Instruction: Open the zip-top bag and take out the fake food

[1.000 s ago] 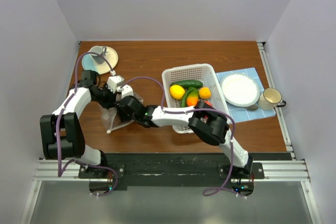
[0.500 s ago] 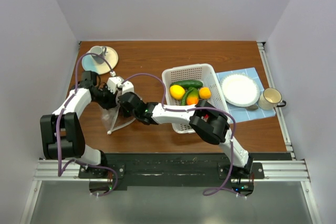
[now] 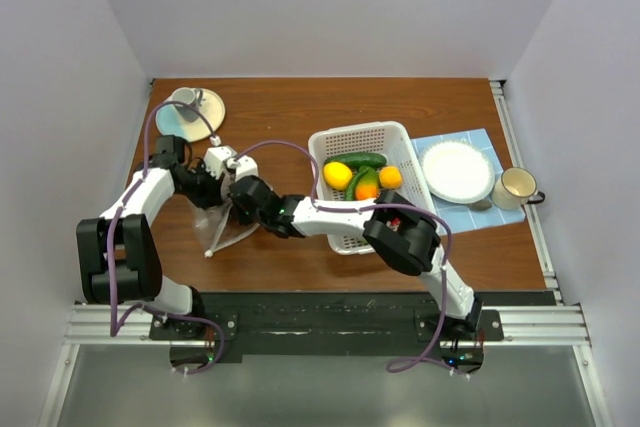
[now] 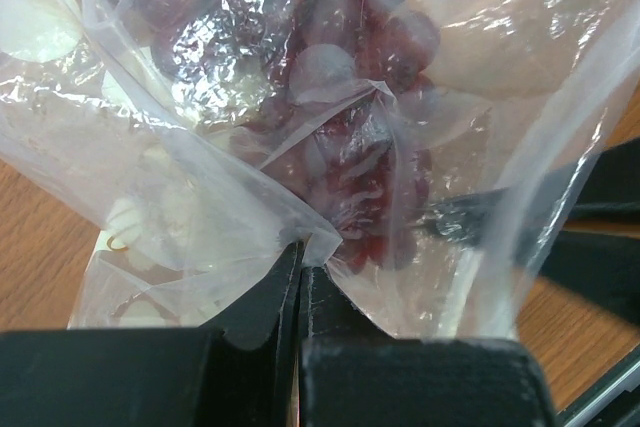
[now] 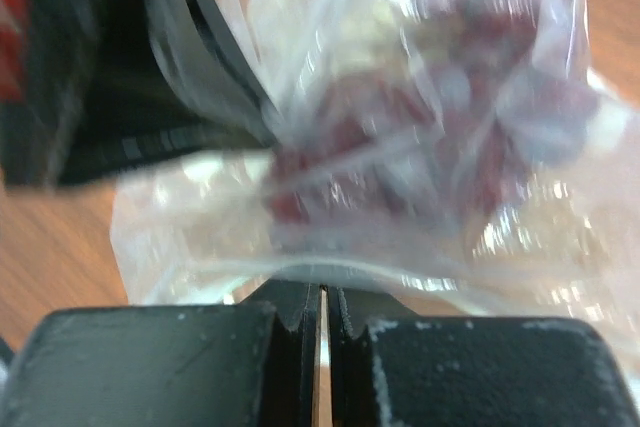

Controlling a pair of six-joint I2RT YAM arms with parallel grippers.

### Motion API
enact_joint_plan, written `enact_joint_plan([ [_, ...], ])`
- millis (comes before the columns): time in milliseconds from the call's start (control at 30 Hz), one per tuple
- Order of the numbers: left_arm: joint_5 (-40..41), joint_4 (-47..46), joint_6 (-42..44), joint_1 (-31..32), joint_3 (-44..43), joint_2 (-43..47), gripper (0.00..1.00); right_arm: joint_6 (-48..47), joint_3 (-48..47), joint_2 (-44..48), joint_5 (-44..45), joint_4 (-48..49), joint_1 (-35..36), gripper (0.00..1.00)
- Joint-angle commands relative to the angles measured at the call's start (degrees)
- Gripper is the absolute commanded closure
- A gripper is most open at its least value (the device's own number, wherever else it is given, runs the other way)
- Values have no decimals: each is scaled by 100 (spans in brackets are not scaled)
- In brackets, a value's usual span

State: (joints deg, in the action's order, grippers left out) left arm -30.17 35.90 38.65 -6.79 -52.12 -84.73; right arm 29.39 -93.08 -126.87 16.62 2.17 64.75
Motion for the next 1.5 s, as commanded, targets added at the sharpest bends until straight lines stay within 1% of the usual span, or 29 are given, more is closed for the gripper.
enact_joint_plan([
  [0, -50, 93, 90, 2, -44, 44, 100, -21, 500, 952, -440, -147, -50, 100],
  [133, -68, 57, 90, 2, -26, 0, 100, -82, 1587, 1708, -642, -60, -42, 100],
  [300, -76, 40, 81, 2, -35, -35, 100, -100, 2266, 2393, -827, -121, -42, 100],
  [433, -76, 57, 63, 2, -88, -44, 100, -196, 2285, 2667, -1116, -419, -42, 100],
  [467, -68, 57, 63, 2, -97, -18, 100, -231, 2294, 2737, -1317, -489, -42, 100],
  [567, -94, 49, 37, 11, -88, -35, 100, -355, 2268, 3062, -1547, -929, -42, 100],
  [667, -103, 49, 37, 2, -88, -61, 100, -407, 2504, 3650, -1539, -1193, -42, 100],
  [700, -111, 40, 28, 11, -88, -53, 100, -416, 2653, 3826, -1435, -1245, -42, 100],
  [733, -112, 31, 37, 2, -88, -61, 100, -416, 2707, 4193, -1408, -1324, -42, 100],
  [800, -112, 22, 28, 2, -79, -70, 100, -468, 2786, 4485, -1076, -1473, -42, 100],
  [967, -138, 40, 10, 11, -88, -53, 100, -653, 2523, 5048, -670, -1878, -59, 100],
  [1100, -129, 14, 2, 11, -35, -17, 100, -925, 2041, 5330, -187, -2281, -155, 100],
  [1200, -129, 14, 19, 11, 9, -35, 100, -1110, 1611, 5453, 112, -2607, -393, 100],
  [1467, -138, -4, 37, 11, 61, -44, 100, -1673, 967, 5550, 1386, -2828, -911, 100],
])
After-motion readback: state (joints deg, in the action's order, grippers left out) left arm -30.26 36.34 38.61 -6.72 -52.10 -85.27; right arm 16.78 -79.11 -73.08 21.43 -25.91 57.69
